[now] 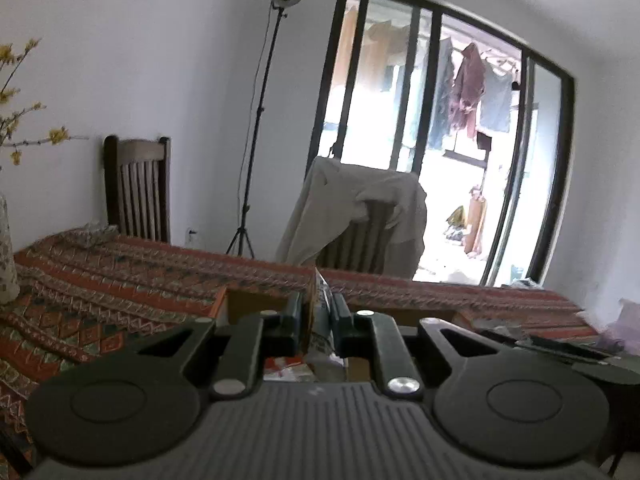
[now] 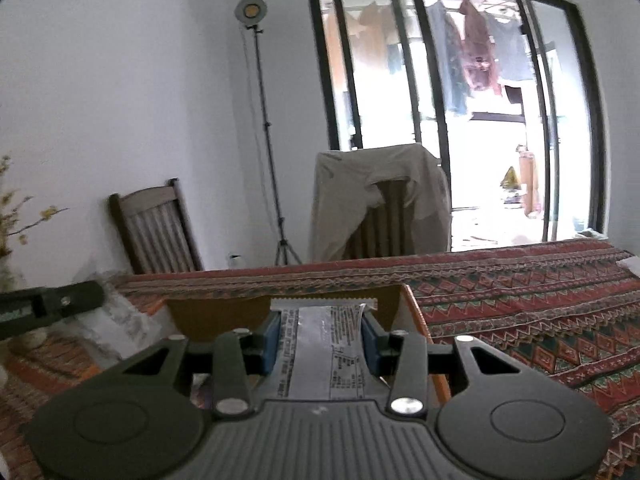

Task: Organize snacks
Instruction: 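Lower both white packets into the cardboard box and open both tools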

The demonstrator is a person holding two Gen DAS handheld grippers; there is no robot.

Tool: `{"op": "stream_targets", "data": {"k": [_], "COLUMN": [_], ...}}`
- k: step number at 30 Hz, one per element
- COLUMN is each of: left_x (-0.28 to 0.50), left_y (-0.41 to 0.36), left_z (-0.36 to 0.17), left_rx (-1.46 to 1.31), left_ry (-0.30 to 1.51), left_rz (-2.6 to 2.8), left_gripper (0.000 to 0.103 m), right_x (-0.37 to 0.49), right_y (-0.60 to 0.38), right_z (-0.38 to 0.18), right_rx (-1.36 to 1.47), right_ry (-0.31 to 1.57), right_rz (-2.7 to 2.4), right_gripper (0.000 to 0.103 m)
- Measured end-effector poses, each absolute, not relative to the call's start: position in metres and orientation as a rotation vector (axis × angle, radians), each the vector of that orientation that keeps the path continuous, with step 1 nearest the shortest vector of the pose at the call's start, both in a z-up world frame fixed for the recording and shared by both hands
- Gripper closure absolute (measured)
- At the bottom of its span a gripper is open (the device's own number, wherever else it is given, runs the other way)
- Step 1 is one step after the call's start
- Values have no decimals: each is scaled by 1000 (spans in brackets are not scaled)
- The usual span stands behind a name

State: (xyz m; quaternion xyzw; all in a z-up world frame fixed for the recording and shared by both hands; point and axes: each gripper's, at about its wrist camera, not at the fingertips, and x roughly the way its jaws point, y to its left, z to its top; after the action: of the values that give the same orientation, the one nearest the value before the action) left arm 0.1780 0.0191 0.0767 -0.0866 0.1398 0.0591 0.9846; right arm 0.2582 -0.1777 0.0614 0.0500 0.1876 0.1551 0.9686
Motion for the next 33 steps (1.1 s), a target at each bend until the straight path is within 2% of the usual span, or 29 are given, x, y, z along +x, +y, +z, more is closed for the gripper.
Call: {"op": "stream_targets", "data": {"k": [9, 12, 14, 15, 16, 17, 18, 19, 20, 22, 24, 33], "left_x": [202, 205, 205, 207, 207, 207, 205, 203, 201, 198, 198, 200], "left_y": [31, 35, 36, 38, 39, 39, 40, 40, 39, 37, 35, 40], "left_z": [48, 39, 36, 36, 35, 36, 36, 37, 38, 40, 40, 37], "left_rx": [-169, -171, -175, -175, -176, -183, -189, -192, -192, -170, -164, -195], "left_ry": [395, 422, 431, 433, 435, 433, 426, 415, 400, 376, 369, 395], "left_rz": [127, 140, 155, 158, 159, 162, 171, 184, 199, 217, 213, 233], "left_gripper": [88, 88, 84, 79, 66, 44, 31, 10, 0, 0, 0, 0], "right_x": [262, 263, 264, 263, 262, 261, 262, 262, 261, 261, 262, 258], "right_y": [-162, -161, -162, -163, -165, -167, -169, -171, -172, -174, -175, -180], "right_z": [34, 29, 29, 29, 29, 29, 29, 30, 31, 31, 31, 33], "right_rx": [20, 18, 23, 29, 34, 38, 44, 51, 54, 61, 67, 84], "right_ry": [452, 474, 478, 475, 470, 465, 461, 459, 455, 450, 449, 422], "right_rz": [343, 346, 346, 348, 347, 345, 345, 344, 342, 332, 328, 323], "right_gripper": [63, 59, 58, 53, 44, 39, 26, 16, 14, 10, 0, 0]}}
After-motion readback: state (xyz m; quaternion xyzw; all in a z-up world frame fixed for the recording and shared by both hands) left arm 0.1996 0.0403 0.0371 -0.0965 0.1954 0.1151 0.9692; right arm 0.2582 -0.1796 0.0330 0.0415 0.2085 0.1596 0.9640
